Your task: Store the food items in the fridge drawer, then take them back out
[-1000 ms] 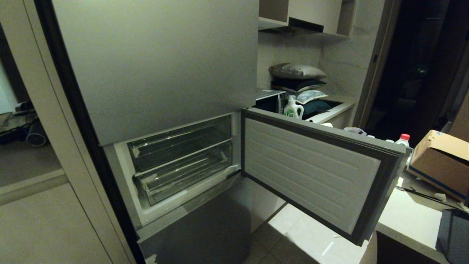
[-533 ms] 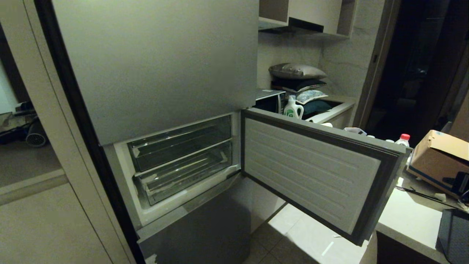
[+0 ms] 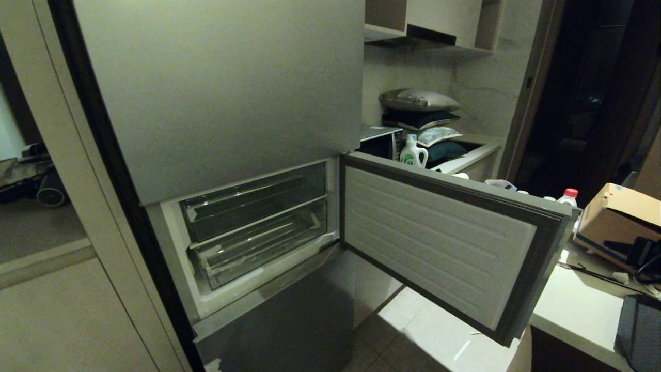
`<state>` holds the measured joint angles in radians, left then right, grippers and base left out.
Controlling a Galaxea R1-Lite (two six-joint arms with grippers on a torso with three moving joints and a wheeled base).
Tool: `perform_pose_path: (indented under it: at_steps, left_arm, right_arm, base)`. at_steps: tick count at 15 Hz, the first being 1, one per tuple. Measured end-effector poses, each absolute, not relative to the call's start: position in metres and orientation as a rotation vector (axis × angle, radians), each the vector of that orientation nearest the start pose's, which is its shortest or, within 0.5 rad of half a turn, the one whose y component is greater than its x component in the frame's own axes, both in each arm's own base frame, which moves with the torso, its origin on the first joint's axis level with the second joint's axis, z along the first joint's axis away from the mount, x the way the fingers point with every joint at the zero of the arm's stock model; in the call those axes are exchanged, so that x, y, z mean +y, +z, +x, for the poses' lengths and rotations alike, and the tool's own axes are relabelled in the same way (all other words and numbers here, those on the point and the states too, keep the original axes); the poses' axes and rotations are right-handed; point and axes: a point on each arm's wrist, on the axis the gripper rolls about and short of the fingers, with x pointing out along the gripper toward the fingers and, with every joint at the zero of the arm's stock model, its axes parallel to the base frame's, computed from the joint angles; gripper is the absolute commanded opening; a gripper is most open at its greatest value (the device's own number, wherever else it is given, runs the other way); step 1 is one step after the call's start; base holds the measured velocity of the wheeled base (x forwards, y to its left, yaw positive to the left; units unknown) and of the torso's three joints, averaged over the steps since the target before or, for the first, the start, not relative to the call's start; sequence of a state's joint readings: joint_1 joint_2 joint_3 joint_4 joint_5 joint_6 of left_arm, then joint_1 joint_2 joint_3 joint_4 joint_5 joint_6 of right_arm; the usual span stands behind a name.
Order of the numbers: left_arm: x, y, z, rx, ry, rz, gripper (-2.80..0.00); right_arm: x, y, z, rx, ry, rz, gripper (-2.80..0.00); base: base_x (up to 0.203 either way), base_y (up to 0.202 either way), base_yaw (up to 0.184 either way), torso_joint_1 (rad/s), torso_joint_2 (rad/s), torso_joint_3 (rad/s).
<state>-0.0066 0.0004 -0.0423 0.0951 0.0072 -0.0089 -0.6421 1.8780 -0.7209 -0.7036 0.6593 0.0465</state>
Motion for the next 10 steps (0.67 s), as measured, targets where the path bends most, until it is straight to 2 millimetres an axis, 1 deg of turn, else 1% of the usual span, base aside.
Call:
perform_pose_path:
  at_steps: [2,7,10]
  left_arm:
    - [0.000,0.077,-0.026,0.053,0.001,-0.009,-2.80]
    - [0.000,0.077,-0.026,0.053,0.002,-0.009,-2.80]
    - [0.000,0.078,-0.026,0.053,0.001,-0.009,-2.80]
  right_arm:
    - [-0.184,0.113,0.271,0.353,0.022,0.354,-2.80]
    - [-0.189,0.110,0.282,0.350,0.059,0.367,-2.80]
    - [-0.188,0.106,0.293,0.353,0.094,0.366,-2.80]
  base:
    - [0.000,0.000,0.000,0.000,0.00,0.000]
    - [0.000,0.000,0.000,0.000,0.00,0.000]
    - [0.000,0.000,0.000,0.000,0.00,0.000]
